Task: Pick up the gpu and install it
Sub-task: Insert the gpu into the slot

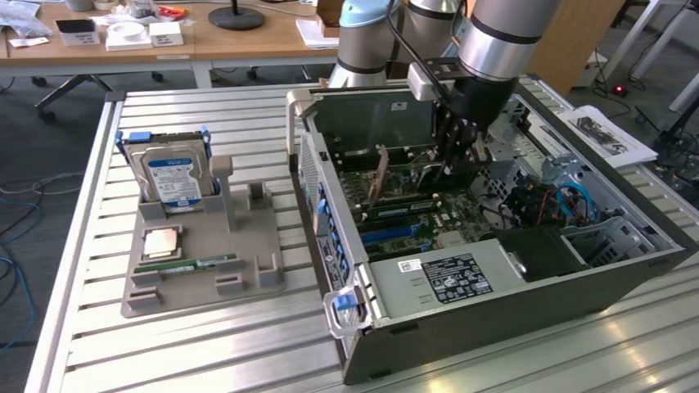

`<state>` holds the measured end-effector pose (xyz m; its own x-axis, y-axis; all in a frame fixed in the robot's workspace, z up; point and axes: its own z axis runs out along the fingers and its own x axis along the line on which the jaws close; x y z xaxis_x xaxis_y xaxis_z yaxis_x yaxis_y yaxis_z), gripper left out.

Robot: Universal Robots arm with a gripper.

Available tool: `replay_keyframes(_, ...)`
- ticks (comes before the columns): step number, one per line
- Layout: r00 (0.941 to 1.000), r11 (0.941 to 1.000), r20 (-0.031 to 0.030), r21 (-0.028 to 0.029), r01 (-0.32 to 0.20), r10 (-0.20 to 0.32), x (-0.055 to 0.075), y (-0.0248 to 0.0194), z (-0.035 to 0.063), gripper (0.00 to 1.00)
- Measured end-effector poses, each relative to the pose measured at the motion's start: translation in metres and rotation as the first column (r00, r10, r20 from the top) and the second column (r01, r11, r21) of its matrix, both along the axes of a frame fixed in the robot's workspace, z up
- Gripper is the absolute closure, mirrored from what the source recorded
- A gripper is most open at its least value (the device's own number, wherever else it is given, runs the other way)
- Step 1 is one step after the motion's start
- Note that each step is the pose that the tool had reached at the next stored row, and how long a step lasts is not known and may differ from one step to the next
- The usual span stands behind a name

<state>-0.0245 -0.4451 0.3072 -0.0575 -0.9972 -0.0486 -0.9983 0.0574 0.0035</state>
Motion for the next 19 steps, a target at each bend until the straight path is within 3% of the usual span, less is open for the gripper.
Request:
replay_keyframes(4, 1.0000, 1.0000, 0.0000, 0.0001, 0.000, 0.000, 0.000, 0.0000, -0.0041, 0.73)
replay_keyframes(19, 1.0000, 1.0000, 0.0000, 0.0001, 0.000, 0.000, -0.012, -0.0006, -0.0050, 0.73)
